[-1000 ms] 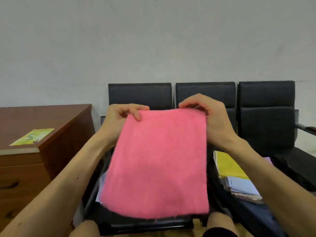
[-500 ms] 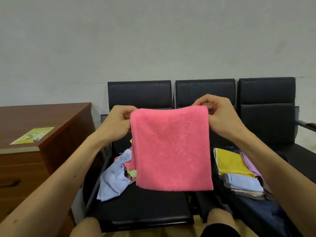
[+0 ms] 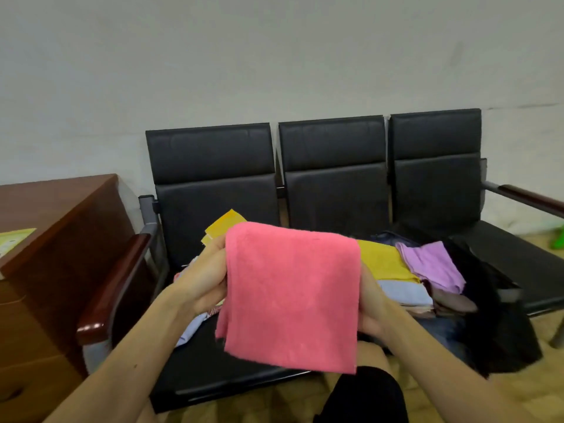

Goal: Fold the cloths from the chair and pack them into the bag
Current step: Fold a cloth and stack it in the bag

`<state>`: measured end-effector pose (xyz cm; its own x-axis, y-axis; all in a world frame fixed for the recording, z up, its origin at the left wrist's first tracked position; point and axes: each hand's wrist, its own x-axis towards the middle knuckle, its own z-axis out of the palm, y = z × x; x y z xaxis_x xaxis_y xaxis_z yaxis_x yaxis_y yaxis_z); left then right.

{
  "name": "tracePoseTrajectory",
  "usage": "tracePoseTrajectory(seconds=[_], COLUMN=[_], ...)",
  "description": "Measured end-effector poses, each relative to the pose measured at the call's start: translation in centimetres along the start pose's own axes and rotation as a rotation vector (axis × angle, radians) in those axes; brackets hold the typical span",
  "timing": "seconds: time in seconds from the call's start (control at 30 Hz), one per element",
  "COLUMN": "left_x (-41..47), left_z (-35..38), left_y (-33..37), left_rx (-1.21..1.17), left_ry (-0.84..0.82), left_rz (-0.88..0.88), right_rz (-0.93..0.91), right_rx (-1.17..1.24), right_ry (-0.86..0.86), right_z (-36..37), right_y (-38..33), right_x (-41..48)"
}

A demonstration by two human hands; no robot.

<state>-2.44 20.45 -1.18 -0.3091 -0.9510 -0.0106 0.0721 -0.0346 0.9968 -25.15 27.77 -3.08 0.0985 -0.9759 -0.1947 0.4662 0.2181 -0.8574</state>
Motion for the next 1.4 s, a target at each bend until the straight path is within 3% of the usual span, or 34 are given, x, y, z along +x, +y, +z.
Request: tracePoseTrajectory(seconds=[0.2,0.27,0.4,0.57,0.67,0.73,0.83,1.03,1.1,1.2,1.4], left_x=[2.6,2.7,4.4,6.3,7.8,9.0,11.5,22.4,26.4,31.4,35.6], left_z=[2.1,3.6,6.6,10.5,12.5,14.1,17.0,22.6,23.7,24.3,24.5], left_y=[-4.5,-5.4,-8.6,-12.9,-15.3,-16.8,-18.5,-17.7,-17.7,-19.2,-23.2], left_rx=[-0.157,-0.27,-0.369,-0.43,-0.384,-0.247,0.008,0.14,0.134,0.15,0.308], left_ry=[0.12,0.121,0.137,-0.114,-0.207,-0.306,-0.372,-0.287,-0.221,-0.147,-0.158], left_rz=[-0.233,-0.341,-0.569,-0.805,-0.857,-0.837,-0.668,-0.328,-0.3,-0.335,-0.352], right_rz=[0.165,0.148,0.065,0.13,0.225,0.26,0.213,-0.076,-0.108,-0.115,-0.015], right_rx=[0.262,0.172,-0.049,-0.042,-0.151,-0.3,-0.47,-0.897,-1.024,-1.033,-1.053], right_ry=[-0.013,-0.009,0.188,0.426,0.491,0.501,0.497,0.53,0.543,0.522,0.535], right_z=[-4.3,-5.4,-8.4,-14.6,-18.8,-21.6,-24.8,-31.0,-33.4,-36.0,-39.2], right_y=[4.7,5.3,5.4,5.2,6.2,6.4,4.3,-5.5,-7.1,-7.9,-6.3], right_x=[-0.1,-0.5,-0.4,0.1,0.4,0.7,2.3,12.3,16.5,22.0,27.1])
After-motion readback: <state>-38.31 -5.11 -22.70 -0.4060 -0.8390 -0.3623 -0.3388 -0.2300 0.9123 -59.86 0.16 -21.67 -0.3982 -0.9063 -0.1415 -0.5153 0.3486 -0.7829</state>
